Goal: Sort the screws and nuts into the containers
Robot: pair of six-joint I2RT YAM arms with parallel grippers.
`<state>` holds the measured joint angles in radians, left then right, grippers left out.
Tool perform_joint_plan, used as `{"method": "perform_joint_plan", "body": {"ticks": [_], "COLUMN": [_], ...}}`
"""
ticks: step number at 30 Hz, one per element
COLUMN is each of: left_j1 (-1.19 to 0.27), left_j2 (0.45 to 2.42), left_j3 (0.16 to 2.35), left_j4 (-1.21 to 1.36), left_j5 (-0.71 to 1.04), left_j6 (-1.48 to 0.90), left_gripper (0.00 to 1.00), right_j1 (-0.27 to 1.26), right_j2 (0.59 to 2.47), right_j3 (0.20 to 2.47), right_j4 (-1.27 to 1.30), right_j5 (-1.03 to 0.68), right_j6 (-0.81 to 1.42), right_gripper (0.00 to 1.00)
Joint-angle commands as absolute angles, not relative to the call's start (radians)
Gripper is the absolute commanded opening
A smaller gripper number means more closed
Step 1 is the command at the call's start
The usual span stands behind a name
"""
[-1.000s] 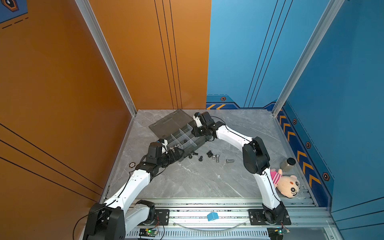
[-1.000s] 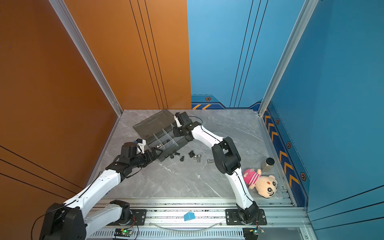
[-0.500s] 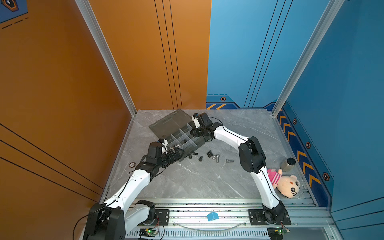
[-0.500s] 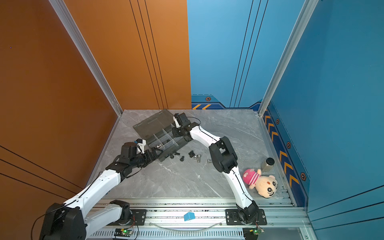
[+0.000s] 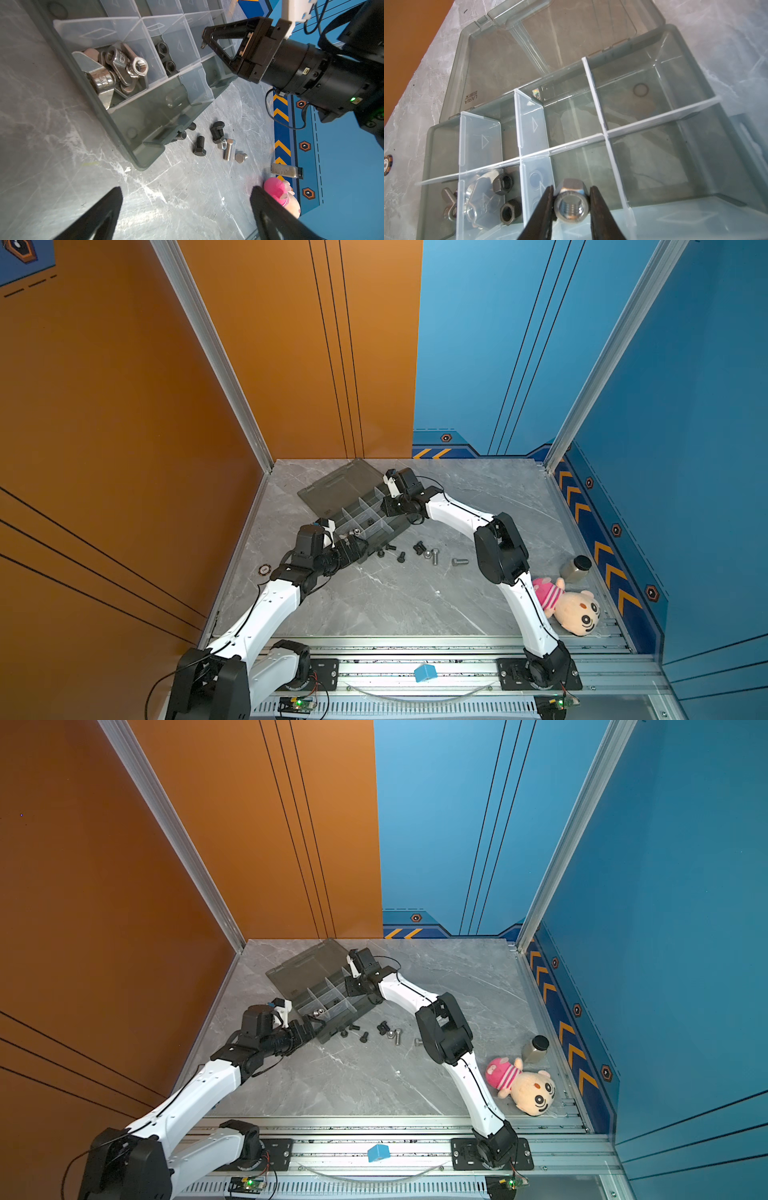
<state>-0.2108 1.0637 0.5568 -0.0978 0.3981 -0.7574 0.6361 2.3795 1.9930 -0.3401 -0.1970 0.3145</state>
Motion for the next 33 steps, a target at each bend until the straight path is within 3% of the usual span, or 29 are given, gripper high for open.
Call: {"method": "perform_joint_plan", "body": {"ticks": [1, 11, 25, 33], "left_j1": [-0.216, -0.218, -0.220, -0.227], "left_j2": [1.044, 1.039, 1.054, 1.068], "left_j3": [0.567, 0.566, 0.570, 0.570], "left_j4": [-0.120, -0.120, -0.111, -0.101], "left_j5": [0.417, 0.415, 0.413, 0.411], "left_j6": [-0.752, -0.753, -0.756, -0.760], "left_gripper": [0.98, 0.98, 0.98, 0.98], "right_j1": [0.640, 0.631, 0.615, 0.613], "right_j2": [2.360, 2.179, 1.812, 1.737], "right_j3": [2.008, 1.913, 1.519, 1.320], "right_j4": [-0.365, -0.361, -0.395, -0.449], "right_j5": [-0.173, -0.179, -0.119, -0.140], "right_j6": [0.326, 0.293, 0.298, 0.337], "right_gripper": [0.33, 0.46, 0.49, 0.49]}}
